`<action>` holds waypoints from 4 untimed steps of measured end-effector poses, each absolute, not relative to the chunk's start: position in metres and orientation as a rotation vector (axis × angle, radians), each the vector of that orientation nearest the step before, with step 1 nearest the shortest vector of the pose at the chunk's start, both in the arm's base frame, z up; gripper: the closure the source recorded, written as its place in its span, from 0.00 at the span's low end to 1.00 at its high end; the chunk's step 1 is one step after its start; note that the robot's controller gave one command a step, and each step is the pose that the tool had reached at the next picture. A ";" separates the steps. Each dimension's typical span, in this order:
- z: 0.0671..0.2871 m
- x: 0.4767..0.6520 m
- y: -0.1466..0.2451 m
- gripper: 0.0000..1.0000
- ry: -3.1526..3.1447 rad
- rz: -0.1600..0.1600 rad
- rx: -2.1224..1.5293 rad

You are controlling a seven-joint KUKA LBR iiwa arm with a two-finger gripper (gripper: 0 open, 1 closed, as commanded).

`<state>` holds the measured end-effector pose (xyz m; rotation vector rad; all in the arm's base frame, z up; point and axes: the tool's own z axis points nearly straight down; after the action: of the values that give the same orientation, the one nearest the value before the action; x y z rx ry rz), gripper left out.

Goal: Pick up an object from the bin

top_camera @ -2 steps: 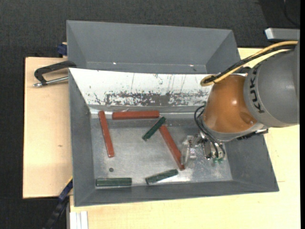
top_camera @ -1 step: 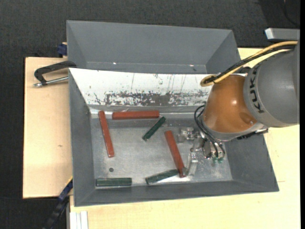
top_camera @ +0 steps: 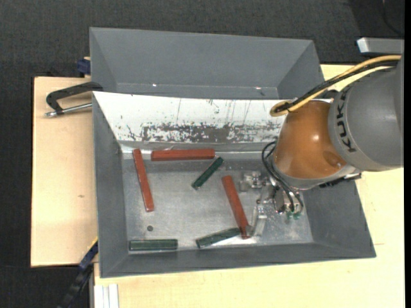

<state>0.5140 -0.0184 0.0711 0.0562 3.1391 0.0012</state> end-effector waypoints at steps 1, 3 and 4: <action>0.072 0.505 -0.002 0.00 3.139 -0.002 -0.095; 0.079 0.496 0.020 1.00 3.022 0.001 -0.849; 0.079 0.497 0.020 1.00 3.021 0.001 -0.849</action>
Offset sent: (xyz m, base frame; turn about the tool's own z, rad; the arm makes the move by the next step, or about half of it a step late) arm -0.0096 0.0563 -0.0011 -0.2606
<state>0.4965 0.0202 0.0791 -0.8493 3.0213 0.0009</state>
